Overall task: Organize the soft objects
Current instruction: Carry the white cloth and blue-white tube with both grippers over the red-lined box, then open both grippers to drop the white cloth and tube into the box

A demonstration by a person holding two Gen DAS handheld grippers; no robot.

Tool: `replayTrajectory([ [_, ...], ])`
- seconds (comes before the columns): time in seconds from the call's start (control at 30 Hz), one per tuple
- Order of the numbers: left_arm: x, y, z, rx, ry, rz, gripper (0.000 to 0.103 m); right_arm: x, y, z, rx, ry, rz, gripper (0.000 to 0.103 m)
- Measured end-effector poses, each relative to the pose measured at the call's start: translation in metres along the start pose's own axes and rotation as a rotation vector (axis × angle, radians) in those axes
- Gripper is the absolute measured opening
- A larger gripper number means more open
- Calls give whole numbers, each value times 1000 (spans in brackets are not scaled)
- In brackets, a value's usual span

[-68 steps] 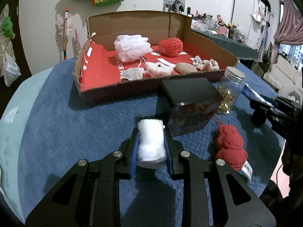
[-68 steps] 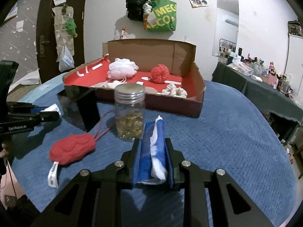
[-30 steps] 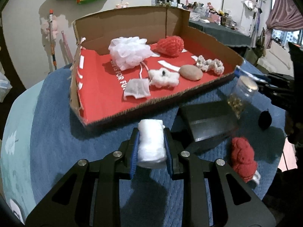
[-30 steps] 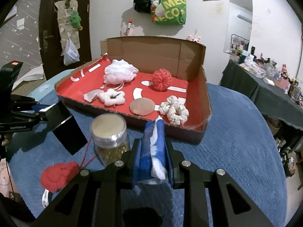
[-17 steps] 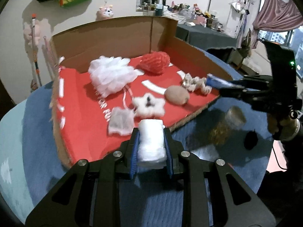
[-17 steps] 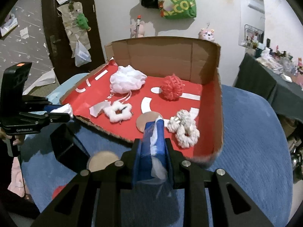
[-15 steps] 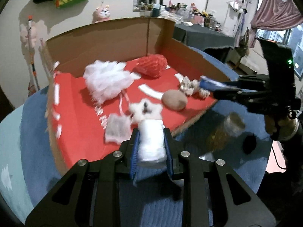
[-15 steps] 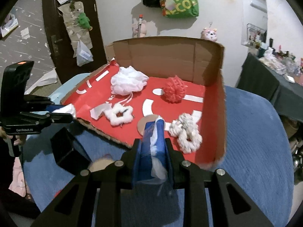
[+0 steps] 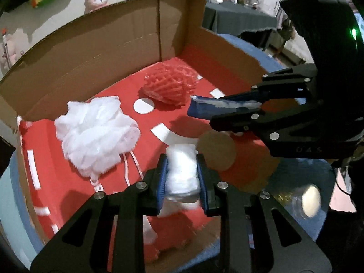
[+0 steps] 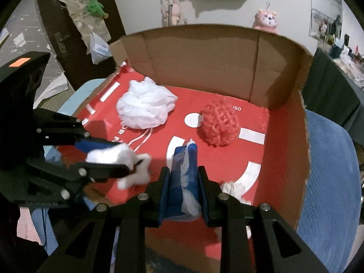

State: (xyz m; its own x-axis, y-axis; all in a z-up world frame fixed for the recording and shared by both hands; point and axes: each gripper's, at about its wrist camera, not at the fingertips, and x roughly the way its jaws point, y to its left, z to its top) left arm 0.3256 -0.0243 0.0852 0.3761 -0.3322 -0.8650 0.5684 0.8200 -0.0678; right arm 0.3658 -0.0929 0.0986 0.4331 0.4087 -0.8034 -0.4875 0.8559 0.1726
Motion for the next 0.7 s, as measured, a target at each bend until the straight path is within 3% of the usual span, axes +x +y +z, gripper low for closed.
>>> replayTrajectory([
  [0.3, 26, 9, 14, -13, 44, 10, 23, 33, -21, 19, 81, 104, 21, 26],
  [0.7, 47, 17, 21, -19, 74, 50, 23, 55, -28, 29, 62, 158, -45, 26],
])
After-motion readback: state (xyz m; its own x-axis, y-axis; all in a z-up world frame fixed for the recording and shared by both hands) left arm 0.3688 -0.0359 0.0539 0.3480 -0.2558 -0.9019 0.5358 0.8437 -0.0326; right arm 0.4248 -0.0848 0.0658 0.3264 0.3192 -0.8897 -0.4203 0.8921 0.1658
